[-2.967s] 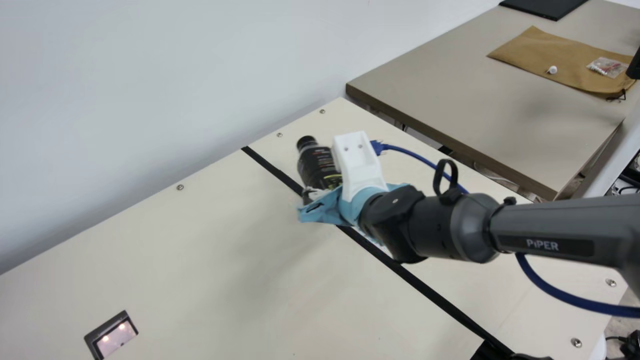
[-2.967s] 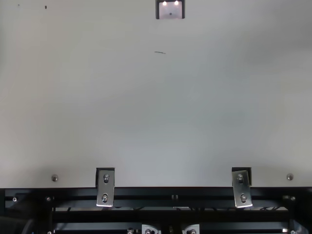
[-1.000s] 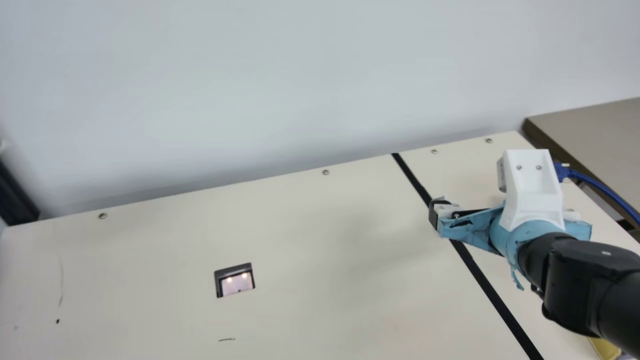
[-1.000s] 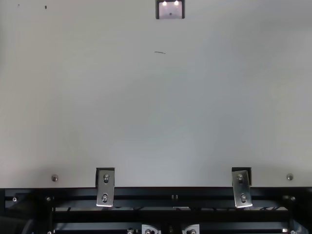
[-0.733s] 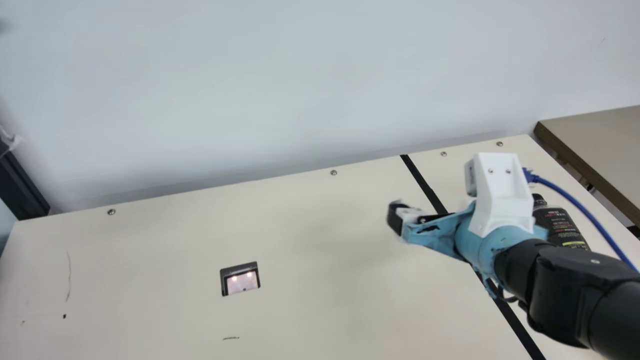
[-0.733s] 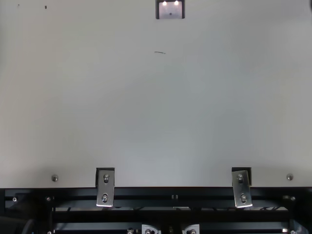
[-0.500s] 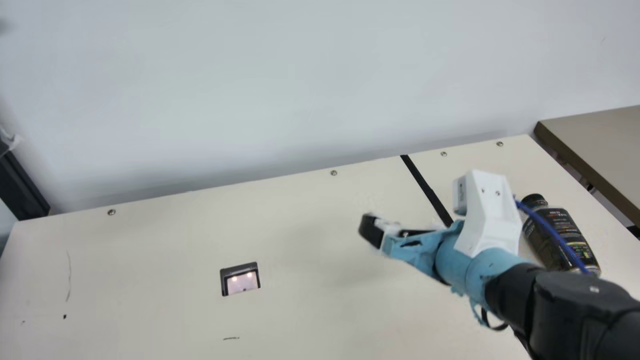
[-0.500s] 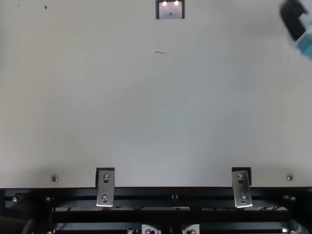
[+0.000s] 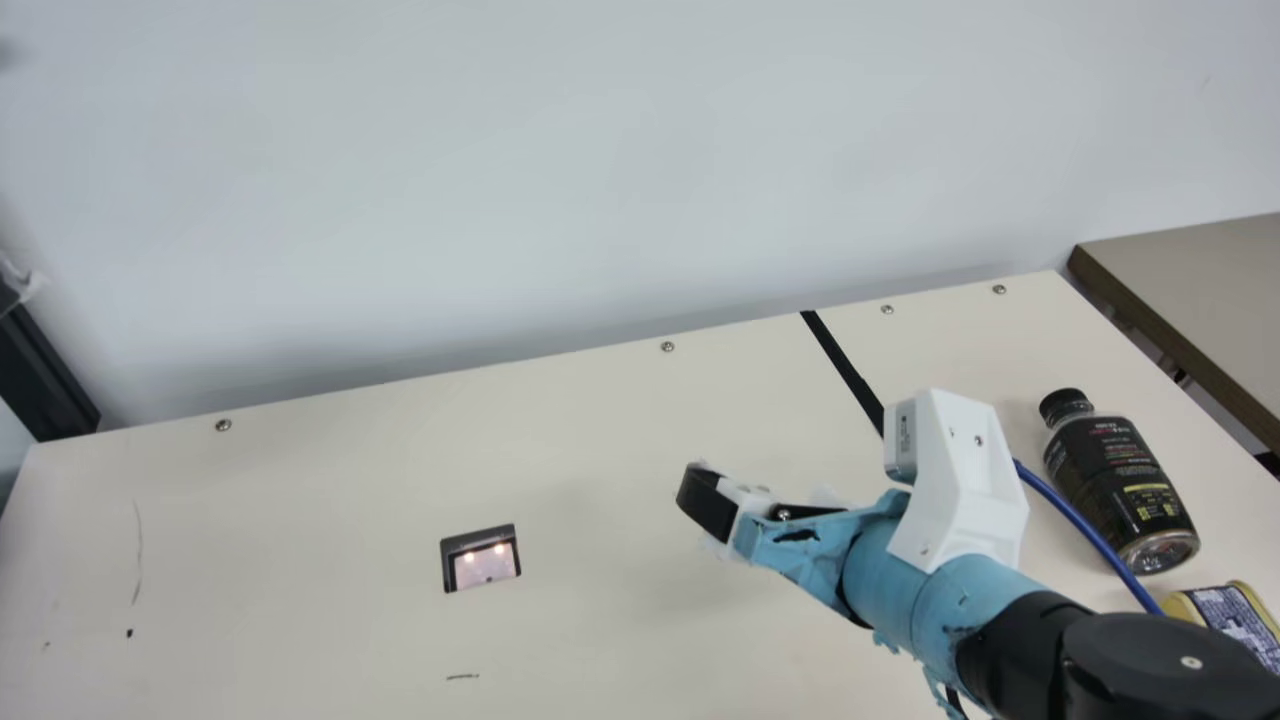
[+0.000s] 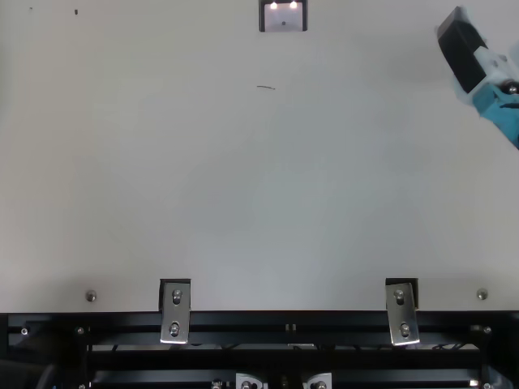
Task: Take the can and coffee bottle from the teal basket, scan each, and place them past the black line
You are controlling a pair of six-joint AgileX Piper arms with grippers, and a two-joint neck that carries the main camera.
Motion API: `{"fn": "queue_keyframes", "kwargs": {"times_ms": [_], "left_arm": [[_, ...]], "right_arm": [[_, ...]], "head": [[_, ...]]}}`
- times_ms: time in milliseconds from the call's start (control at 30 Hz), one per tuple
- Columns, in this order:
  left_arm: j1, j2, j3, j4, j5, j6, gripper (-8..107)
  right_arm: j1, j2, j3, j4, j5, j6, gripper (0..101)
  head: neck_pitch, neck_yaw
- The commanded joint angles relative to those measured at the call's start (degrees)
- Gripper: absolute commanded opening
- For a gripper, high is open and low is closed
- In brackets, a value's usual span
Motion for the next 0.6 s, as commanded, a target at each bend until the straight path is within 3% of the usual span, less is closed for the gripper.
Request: {"fn": "queue_keyframes", "kwargs": {"times_ms": [0,300,567], "left_arm": [[0.0,-0.1,0.1,1.9,0.0,-2.1,90],[1.8,-7.2,1.6,8.7,3.0,-7.0,90],[3.9,-16.9,6.1,13.4,8.8,-9.6,90]], "right_arm": [[-0.1,0.3,-0.5,-2.4,-0.1,3.1,101],[1.9,-3.2,-0.6,-4.8,-2.4,11.6,101],[9.9,-11.6,2.1,0.7,-9.9,13.6,101]], "head": [[-2.1,0.5],[-2.1,0.5],[-2.1,0.5]]}}
